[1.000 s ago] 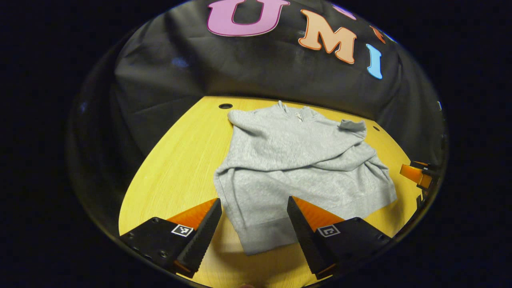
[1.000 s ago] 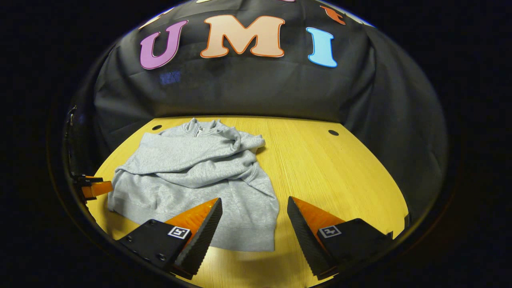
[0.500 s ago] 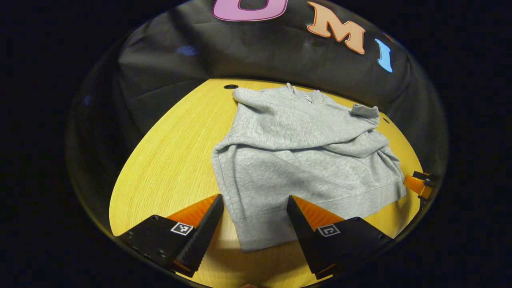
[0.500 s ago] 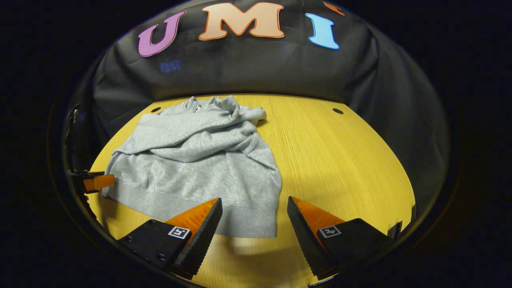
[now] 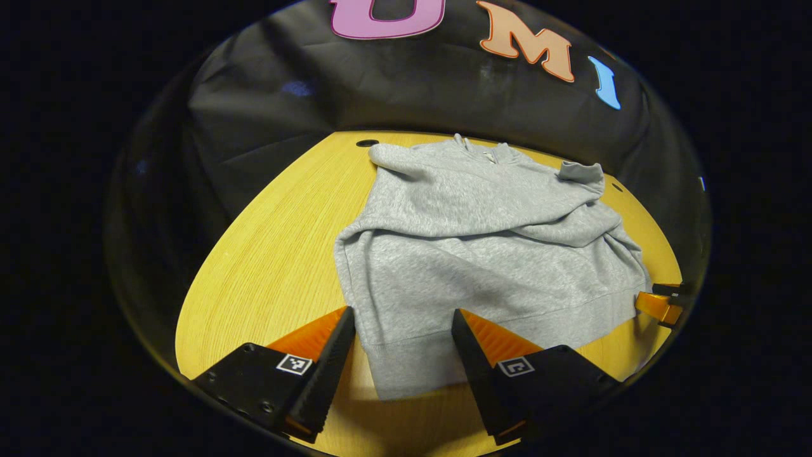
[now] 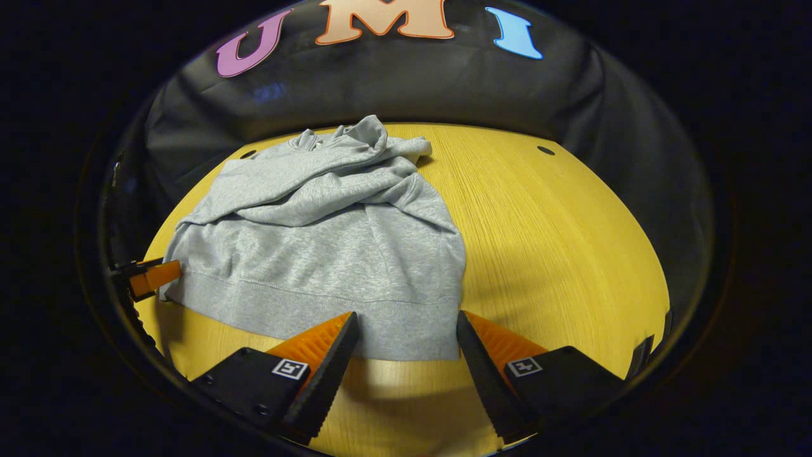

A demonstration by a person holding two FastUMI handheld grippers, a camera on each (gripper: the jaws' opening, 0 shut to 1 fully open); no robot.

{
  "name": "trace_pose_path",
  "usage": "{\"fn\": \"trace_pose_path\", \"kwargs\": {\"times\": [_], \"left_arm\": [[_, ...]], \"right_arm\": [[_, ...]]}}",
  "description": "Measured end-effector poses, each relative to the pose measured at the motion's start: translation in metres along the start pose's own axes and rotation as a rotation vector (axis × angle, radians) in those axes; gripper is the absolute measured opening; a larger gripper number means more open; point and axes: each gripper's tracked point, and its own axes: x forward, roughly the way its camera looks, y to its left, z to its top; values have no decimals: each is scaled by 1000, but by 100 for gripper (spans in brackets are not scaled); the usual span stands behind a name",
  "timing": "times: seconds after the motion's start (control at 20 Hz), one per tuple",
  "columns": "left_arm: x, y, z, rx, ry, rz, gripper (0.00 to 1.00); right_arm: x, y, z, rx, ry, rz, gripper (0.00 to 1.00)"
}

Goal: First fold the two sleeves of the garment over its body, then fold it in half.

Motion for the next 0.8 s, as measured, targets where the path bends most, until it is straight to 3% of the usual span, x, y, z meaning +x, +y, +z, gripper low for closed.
{"fn": "trace_pose_path", "kwargs": {"times": [0.25,0.35,0.4,0.45,0.5,0.6,0.8], "left_arm": [[0,-6,0,-5,28,-12,78],[1,-12,1,2,44,-40,68],[2,-16,2,-4,42,-52,55],[4,-22,3,-23,34,-67,47],[7,-26,4,-51,29,-69,29],[7,-28,5,-73,31,-70,12],[9,-29,7,-85,57,-79,0]], "right_arm": [[2,4,-2,19,19,30,97],[5,12,-2,14,31,60,81],[4,18,-2,16,34,79,58],[5,22,-1,23,42,100,47],[5,23,-2,36,47,100,25],[4,25,-2,58,75,122,12],[8,25,-2,81,130,180,11]]}}
